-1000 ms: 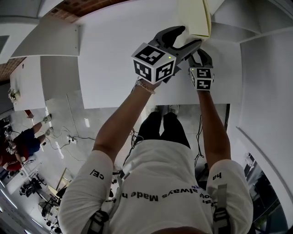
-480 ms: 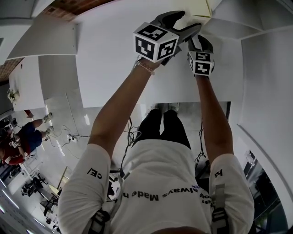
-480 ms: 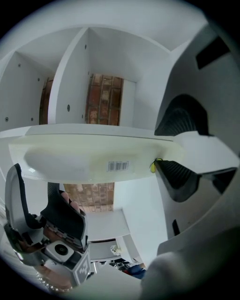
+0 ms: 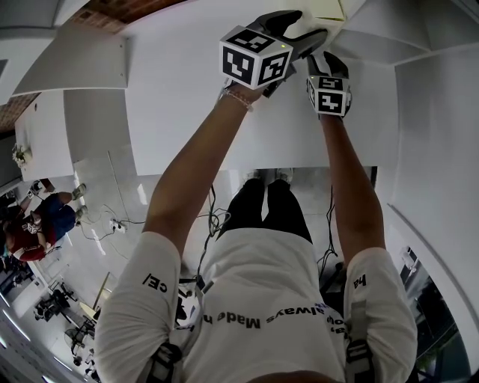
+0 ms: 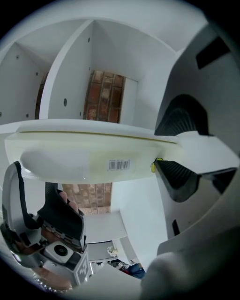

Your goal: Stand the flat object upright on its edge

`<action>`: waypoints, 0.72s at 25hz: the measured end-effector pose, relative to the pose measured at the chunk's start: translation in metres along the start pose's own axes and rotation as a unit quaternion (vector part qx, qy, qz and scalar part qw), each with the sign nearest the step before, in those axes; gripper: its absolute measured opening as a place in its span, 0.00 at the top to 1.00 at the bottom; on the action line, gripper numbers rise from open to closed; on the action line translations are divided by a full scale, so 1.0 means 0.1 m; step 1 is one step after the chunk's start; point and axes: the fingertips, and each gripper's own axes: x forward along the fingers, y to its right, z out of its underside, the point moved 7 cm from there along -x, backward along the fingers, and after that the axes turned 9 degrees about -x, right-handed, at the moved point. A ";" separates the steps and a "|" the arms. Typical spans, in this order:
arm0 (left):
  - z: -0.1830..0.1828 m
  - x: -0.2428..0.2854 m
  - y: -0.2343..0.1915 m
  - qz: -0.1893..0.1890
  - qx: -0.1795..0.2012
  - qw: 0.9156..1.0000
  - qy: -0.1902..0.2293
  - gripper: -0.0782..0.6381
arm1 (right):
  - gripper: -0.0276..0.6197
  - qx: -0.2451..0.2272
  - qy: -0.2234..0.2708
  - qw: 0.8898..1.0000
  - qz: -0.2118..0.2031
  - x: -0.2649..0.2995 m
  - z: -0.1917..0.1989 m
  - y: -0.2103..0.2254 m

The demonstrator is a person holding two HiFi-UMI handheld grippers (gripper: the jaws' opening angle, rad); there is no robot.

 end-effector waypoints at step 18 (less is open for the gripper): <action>0.12 -1.48 0.41 -0.074 -0.040 0.993 0.082 0.63 | 0.79 0.013 0.108 0.992 -0.060 -1.49 -0.99 -0.02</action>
